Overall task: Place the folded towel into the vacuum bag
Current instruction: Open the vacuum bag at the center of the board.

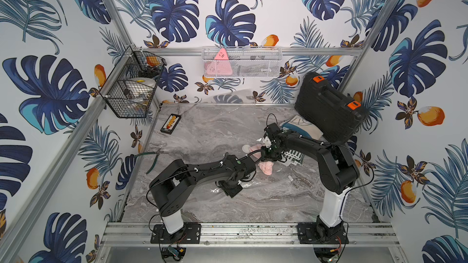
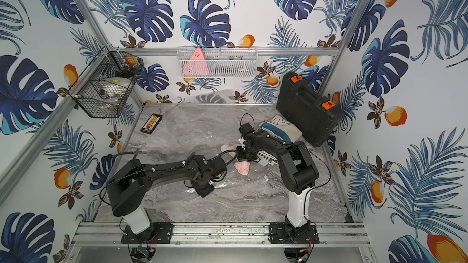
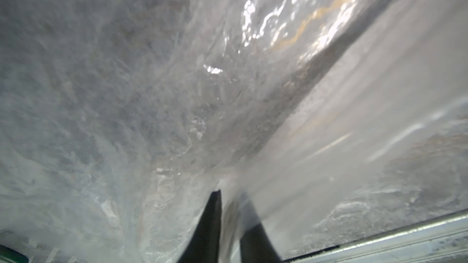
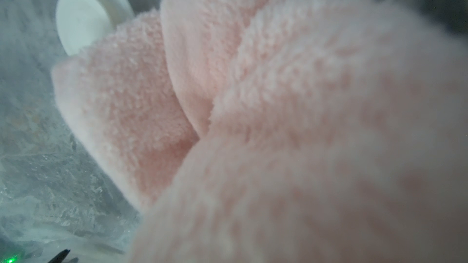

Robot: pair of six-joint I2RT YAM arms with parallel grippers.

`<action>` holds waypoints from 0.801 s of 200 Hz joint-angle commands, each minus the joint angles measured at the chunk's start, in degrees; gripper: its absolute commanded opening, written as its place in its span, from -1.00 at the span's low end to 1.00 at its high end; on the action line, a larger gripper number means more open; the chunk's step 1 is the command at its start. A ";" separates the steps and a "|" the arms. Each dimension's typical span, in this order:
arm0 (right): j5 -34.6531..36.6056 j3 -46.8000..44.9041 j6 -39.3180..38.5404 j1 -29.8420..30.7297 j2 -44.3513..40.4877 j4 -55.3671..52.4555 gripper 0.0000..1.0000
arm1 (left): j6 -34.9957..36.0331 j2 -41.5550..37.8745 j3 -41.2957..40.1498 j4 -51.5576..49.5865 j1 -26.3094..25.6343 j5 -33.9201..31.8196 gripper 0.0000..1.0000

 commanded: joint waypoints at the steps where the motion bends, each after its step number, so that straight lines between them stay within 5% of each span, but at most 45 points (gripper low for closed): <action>1: 4.72 -1.20 0.32 -0.39 0.38 -2.70 -0.81 | 1.19 -2.81 -0.47 5.99 1.51 6.49 -1.00; 48: -11.98 -5.46 5.70 -2.60 -17.45 -3.69 -0.87 | -1.05 -7.20 -1.91 12.30 5.04 15.55 -1.00; 91: -15.03 -14.41 7.65 -1.30 -30.64 -10.26 -0.95 | -2.29 -9.90 -4.16 14.86 7.95 16.46 -1.00; 108: -14.27 -17.04 11.22 4.84 -35.17 -11.71 -1.00 | -4.32 -10.99 -5.07 17.96 8.75 19.73 -1.00; 136: -10.13 -17.25 20.57 23.47 -37.07 -9.47 -1.00 | -8.29 -10.72 -6.73 24.34 8.70 26.27 -1.00; 160: -10.05 -16.59 26.44 29.90 -35.31 -1.75 -1.00 | -9.56 -10.80 -8.52 27.89 8.66 27.25 -1.00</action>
